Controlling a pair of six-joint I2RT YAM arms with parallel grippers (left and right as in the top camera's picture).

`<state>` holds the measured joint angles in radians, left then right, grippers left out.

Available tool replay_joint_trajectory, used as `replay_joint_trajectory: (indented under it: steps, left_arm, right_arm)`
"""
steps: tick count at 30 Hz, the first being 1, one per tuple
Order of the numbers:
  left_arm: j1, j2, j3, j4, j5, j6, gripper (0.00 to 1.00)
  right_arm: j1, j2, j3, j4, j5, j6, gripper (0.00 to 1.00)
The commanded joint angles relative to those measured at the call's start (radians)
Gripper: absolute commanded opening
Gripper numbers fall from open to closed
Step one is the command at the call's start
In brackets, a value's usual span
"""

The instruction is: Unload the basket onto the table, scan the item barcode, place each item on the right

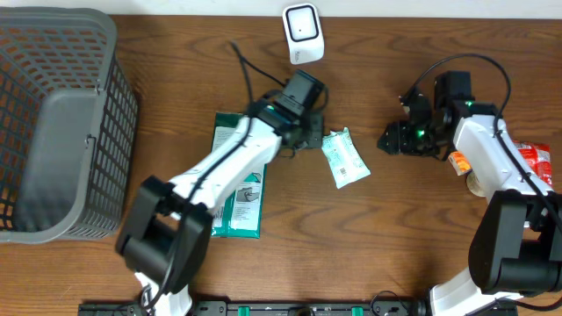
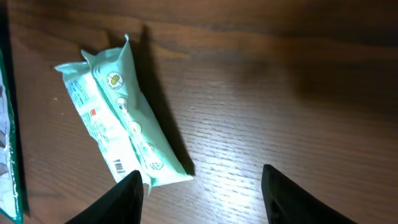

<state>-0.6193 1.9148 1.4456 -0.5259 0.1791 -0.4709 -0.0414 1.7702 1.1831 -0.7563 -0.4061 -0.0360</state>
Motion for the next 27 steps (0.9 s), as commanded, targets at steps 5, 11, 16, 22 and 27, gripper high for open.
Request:
replay_joint_trajectory:
  steps: [5, 11, 16, 22, 27]
  left_arm:
    - [-0.051, 0.105, 0.000, 0.084, -0.003, 0.009, 0.10]
    - [-0.068, 0.166, 0.000, 0.103, -0.003, 0.009, 0.10]
    - [-0.068, 0.197, 0.000, 0.106, -0.004, 0.009, 0.10]
    - [-0.068, 0.205, 0.000, 0.106, -0.014, 0.009, 0.10]
    - [-0.068, 0.207, -0.002, 0.106, -0.014, 0.009, 0.10]
  right_arm:
    - [0.004, 0.000, -0.106, 0.137, -0.137, -0.033, 0.59]
    - [0.004, 0.000, -0.144, 0.208, -0.223, -0.033, 0.61]
    - [0.004, 0.000, -0.146, 0.215, -0.291, -0.048, 0.61]
    - [0.004, 0.027, -0.146, 0.237, -0.296, -0.048, 0.61]
    - [0.004, 0.085, -0.146, 0.263, -0.345, -0.048, 0.59]
